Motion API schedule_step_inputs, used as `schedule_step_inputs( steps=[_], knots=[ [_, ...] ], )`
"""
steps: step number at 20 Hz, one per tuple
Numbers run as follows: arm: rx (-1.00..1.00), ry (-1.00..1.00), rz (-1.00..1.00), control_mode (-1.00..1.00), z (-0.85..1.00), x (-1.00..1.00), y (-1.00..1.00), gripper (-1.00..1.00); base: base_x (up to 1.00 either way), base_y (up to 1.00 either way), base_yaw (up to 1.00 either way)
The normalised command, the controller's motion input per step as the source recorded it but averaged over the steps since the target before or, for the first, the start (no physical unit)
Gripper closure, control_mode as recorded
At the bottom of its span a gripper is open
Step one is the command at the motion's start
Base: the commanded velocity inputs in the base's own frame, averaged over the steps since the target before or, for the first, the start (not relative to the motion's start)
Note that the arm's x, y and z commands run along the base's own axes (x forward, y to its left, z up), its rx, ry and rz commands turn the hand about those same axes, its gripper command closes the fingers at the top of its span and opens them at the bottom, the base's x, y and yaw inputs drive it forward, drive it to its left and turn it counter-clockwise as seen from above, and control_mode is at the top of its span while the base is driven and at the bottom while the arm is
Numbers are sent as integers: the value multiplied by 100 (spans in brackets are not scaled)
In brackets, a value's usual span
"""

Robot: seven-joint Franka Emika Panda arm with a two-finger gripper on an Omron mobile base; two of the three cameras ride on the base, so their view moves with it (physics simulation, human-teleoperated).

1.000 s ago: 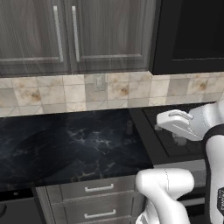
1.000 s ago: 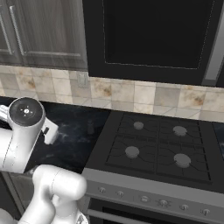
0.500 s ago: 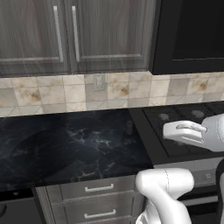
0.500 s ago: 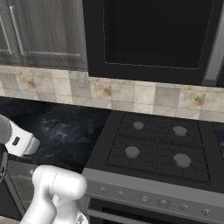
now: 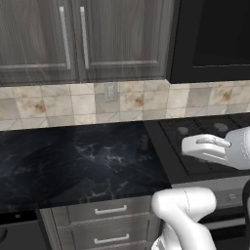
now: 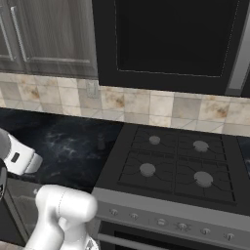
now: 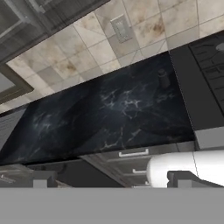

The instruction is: Collect the turmeric, ketchup, and shaker from the cabinet and place them next to the stove.

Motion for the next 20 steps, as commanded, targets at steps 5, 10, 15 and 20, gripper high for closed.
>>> schedule_step_inputs(
  steps=[5, 10, 15, 20],
  knots=[
    [0, 0, 0, 100, 0, 0, 0, -100, -53, 22, 0],
    [0, 0, 0, 100, 0, 0, 0, -100, -65, 38, 0],
    [0, 0, 0, 100, 0, 0, 0, -100, -63, 62, 0],
    [0, 0, 0, 100, 0, 0, 0, -100, -47, 97, 0]
  ],
)
